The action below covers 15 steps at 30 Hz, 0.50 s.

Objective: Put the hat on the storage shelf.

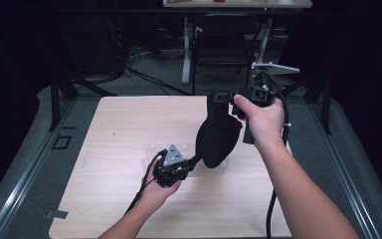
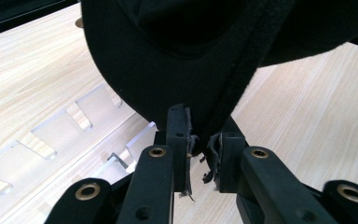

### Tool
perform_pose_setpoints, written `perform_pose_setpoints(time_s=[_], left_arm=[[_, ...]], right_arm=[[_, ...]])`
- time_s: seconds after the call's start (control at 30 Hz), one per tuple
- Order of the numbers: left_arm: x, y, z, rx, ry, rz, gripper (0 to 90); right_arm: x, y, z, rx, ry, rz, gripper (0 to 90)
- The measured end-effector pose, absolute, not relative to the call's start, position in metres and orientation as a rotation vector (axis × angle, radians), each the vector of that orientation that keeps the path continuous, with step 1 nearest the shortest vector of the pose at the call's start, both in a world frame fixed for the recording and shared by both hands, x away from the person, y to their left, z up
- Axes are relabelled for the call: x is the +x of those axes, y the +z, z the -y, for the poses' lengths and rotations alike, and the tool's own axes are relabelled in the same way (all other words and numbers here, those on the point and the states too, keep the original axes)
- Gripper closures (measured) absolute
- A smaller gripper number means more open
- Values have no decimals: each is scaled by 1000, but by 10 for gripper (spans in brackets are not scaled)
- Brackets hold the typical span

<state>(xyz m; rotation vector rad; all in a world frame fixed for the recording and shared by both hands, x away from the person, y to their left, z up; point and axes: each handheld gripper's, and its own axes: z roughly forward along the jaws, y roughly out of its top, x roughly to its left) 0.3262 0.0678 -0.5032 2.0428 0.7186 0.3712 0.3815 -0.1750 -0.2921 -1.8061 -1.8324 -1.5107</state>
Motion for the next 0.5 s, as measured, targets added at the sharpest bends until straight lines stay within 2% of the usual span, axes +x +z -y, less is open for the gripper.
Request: perform_pose_setpoints(time_s=[0.5], left_arm=[[323,-507,-66,2025,387,-771,810]], right_arm=[[387,-297,162,-1718,-1497,1830,866]])
